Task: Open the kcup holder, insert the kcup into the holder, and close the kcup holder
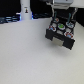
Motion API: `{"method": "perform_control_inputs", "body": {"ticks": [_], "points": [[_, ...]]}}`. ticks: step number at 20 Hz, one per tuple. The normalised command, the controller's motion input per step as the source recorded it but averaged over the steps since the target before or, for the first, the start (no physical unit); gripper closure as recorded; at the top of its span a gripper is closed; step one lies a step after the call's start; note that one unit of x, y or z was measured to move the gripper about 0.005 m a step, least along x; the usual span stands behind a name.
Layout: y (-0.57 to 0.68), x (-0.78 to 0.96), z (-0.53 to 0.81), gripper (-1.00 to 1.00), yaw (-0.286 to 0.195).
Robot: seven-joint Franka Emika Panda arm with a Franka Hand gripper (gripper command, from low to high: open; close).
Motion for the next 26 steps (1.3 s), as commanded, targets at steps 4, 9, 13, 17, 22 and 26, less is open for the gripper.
{"method": "perform_control_inputs", "body": {"ticks": [4, 9, 13, 17, 22, 26], "points": [[-0.62, 0.62, 0.15, -1.0, 0.015], [-0.56, 0.67, -0.02, -1.0, 0.005], [-0.46, 0.66, -0.24, -1.0, 0.007], [-0.06, 0.61, -0.21, -1.0, 0.028], [0.37, 0.46, -0.03, -1.0, 0.05], [0.52, 0.09, -0.07, -1.0, 0.09]]}}
